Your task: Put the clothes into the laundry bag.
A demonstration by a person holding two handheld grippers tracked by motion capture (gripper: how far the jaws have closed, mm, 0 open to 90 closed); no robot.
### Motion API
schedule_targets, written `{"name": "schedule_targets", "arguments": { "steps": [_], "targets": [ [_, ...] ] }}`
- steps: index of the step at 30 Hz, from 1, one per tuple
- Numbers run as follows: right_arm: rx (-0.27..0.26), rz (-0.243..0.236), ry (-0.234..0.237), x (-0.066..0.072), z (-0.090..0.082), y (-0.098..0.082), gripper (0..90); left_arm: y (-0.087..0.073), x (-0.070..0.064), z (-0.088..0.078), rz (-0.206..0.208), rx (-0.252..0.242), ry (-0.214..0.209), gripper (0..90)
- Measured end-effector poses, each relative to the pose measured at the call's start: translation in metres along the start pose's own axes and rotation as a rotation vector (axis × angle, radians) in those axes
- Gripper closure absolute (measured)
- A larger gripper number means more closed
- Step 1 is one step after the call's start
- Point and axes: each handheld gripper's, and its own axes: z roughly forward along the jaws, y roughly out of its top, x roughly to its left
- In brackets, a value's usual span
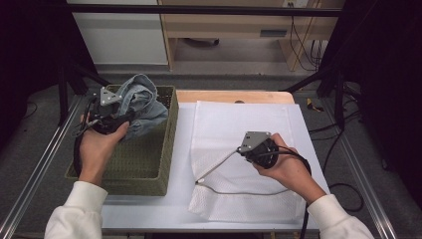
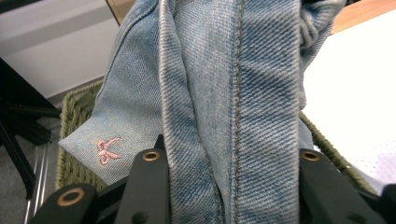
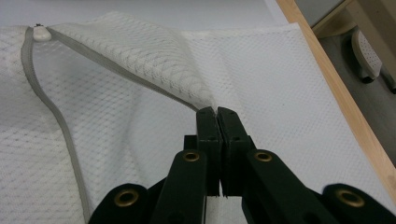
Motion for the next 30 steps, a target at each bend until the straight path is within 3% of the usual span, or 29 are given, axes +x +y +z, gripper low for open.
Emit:
{"name": "schedule_targets", "arguments": {
  "steps": [7,9,17,22,30],
  "targets": [
    [-0.006,0.001,-0.017,-0.010,0.004,-0.004,89.0,0.010,-0.012,-0.017,0.022,-0.052,-0.032,62.9],
    [-0.003,0.022,-0.016,-0.013,0.007,-0.006,89.0,0.012,-0.018,-0.020,0.033,-0.060,-0.045,62.9],
    [0.036,0.041,-0.008,-0.016,0.010,-0.004,89.0,0.025,-0.049,-0.029,0.105,-0.098,-0.113,62.8],
    [0.049,0.065,0.025,-0.017,0.010,-0.002,88.9,0.031,-0.070,-0.039,0.141,-0.140,-0.166,62.9],
    [0.061,0.064,0.039,-0.018,0.014,0.001,88.9,0.031,-0.098,-0.044,0.190,-0.167,-0.231,62.8]
  ]
}}
